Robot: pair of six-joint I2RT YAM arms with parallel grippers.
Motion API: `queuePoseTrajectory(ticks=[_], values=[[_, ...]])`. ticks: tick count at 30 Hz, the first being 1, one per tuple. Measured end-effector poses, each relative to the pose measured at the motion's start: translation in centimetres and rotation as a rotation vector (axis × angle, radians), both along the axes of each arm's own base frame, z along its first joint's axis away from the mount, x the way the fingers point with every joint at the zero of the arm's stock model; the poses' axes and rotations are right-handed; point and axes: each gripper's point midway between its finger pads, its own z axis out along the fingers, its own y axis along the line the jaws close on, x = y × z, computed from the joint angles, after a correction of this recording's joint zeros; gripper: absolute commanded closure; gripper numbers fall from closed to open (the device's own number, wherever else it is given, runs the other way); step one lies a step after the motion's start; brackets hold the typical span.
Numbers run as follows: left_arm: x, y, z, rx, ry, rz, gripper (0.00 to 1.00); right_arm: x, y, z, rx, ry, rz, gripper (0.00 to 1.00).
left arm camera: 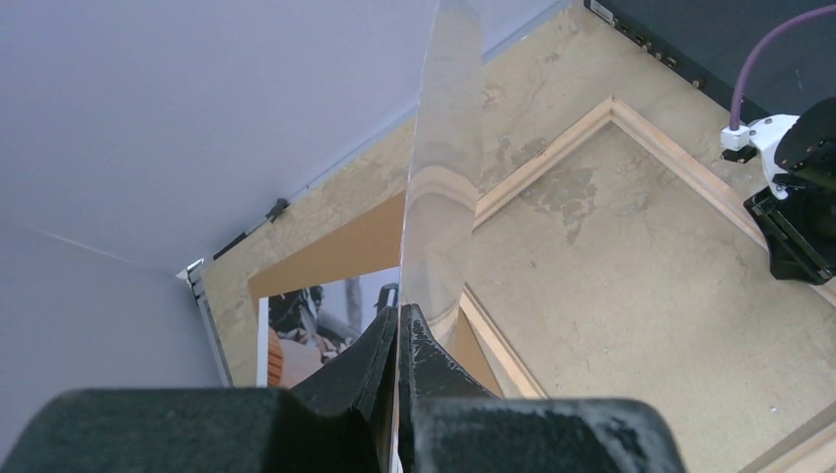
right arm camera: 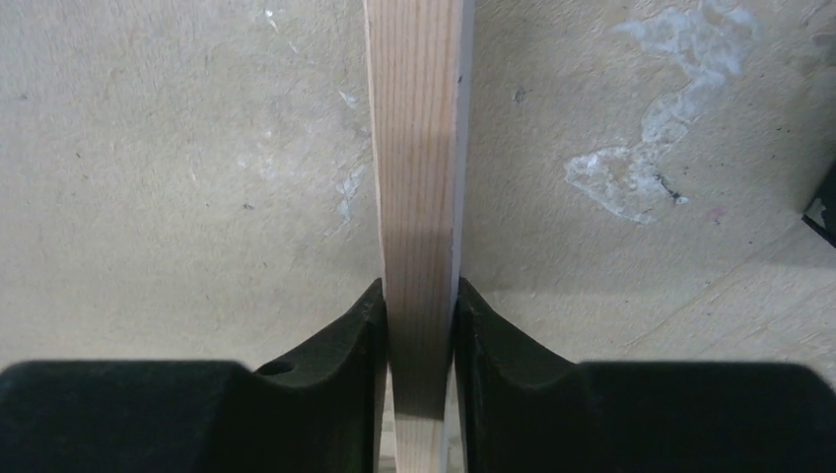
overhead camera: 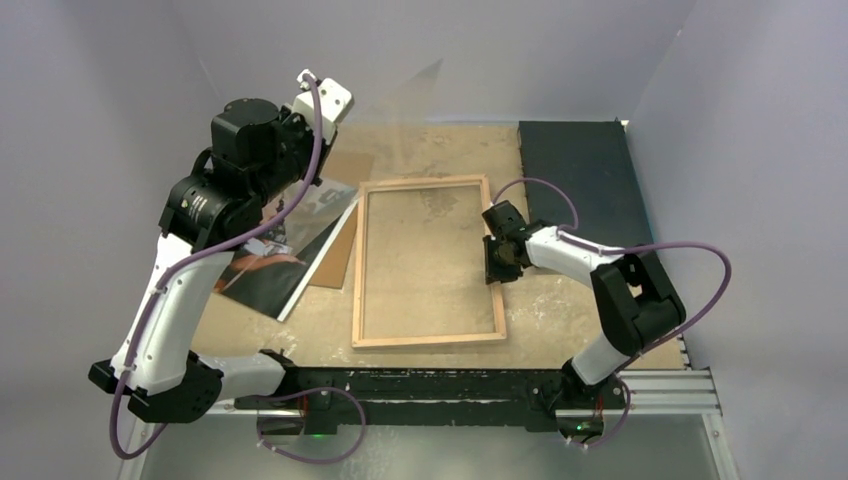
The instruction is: Put the photo into the frame
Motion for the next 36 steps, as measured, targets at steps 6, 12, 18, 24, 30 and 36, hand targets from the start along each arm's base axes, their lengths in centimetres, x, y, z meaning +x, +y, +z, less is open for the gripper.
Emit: queuePoseTrajectory(ticks=[6,12,18,24,30,36], values=[[-0.3,0.1,0.3,-0.005,-0.007,0.000,1.00,1.2,-0.3,-0.1,-0.036,-0.028,-0.031,0.19],[-0.8,0.4,-0.5,-0.001,0.002,-0.004,1.00,2.6,0.6,2.4,0.008,-0.082,-0.069,0.05],[-0.7,0.2,-3.7,0.030,0.059,-0.009,1.00,5.9,5.0,15.4,0.345,-0.350,-0.109,0.01],[-0.5,-0.3,-7.3,0.077,0.106,-0.045,1.00,6.5,9.9,29.2,0.775,-0.521,-0.113,0.01],[-0.1,-1.2,-7.1,0.094,0.071,-0.103,1.00,7.2,16.0,34.1,0.962,-0.461,-0.086,0.01],[-0.7,-2.6,-7.0,0.068,0.075,-0.186,1.00,7.6,19.0,32.3,0.973,-0.364,-0.104,0.01]])
